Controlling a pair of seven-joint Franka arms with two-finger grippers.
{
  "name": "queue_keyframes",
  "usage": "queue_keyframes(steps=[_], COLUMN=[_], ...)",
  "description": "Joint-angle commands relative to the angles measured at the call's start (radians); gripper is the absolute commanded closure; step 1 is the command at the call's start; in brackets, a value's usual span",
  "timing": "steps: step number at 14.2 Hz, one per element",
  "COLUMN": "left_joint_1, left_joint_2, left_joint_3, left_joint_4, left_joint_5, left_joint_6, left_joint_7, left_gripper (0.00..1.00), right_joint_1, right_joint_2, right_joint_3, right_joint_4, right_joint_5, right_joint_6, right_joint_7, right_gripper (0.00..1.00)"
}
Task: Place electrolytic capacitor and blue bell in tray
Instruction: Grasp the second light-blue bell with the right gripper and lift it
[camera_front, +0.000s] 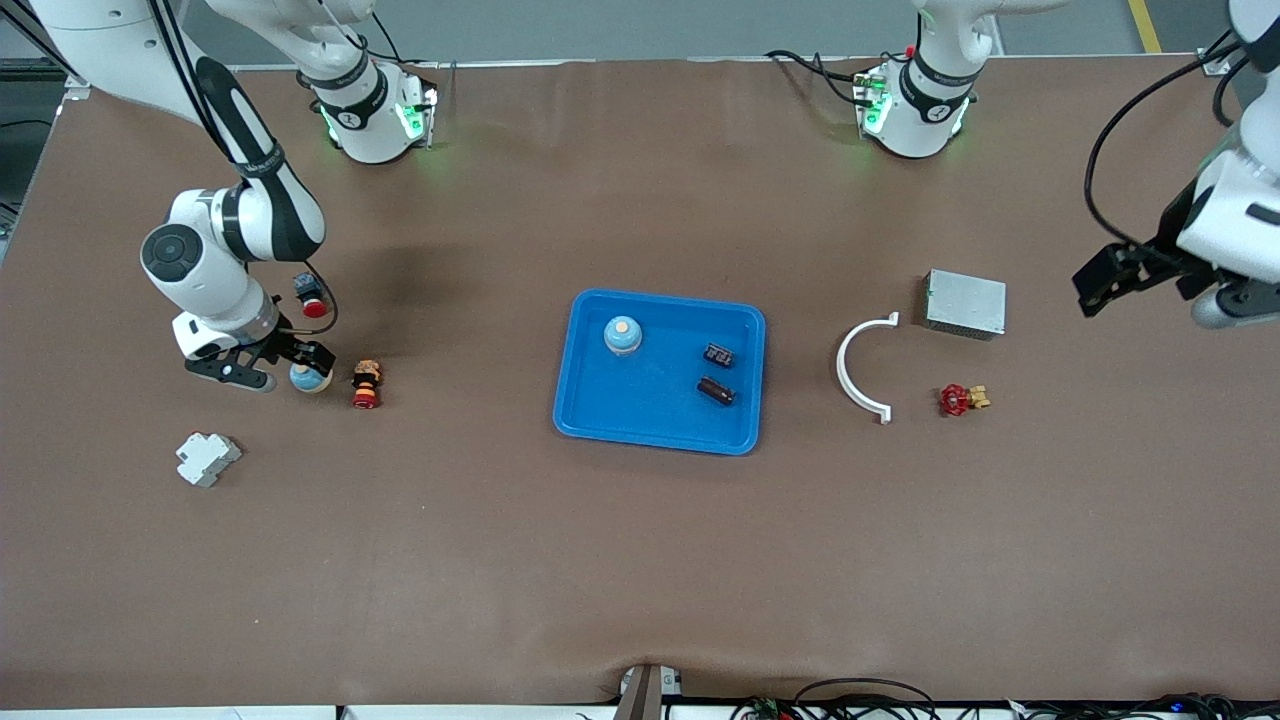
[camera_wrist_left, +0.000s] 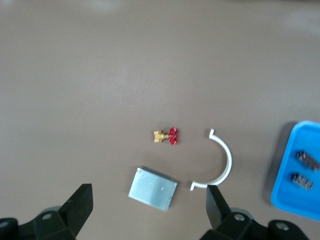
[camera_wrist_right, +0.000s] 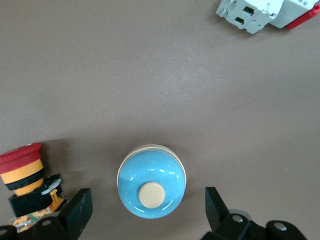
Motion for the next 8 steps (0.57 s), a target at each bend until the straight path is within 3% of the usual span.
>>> queue_keyframes(steps=[1,8], left_joint_1=[-0.02,-0.014], left_joint_2=[-0.065,-0.14], left_joint_3=[0.057,0.057], left_joint_4=[-0.055,-0.109], left_joint_5=[-0.053,-0.054], left_joint_6=[-0.031,-0.062], left_joint_7=[0.078,0.08], left_gripper=[0.0,0.0], right_joint_1=[-0.016,-0.016], right_joint_2=[0.006,0.024], right_joint_3=[0.015,0.015], right_joint_4=[-0.014,-0.013], right_joint_5=[0.022,0.022], right_joint_6=[0.028,0.041], right_joint_7=[-0.012,-0.012], right_gripper=[0.0,0.0])
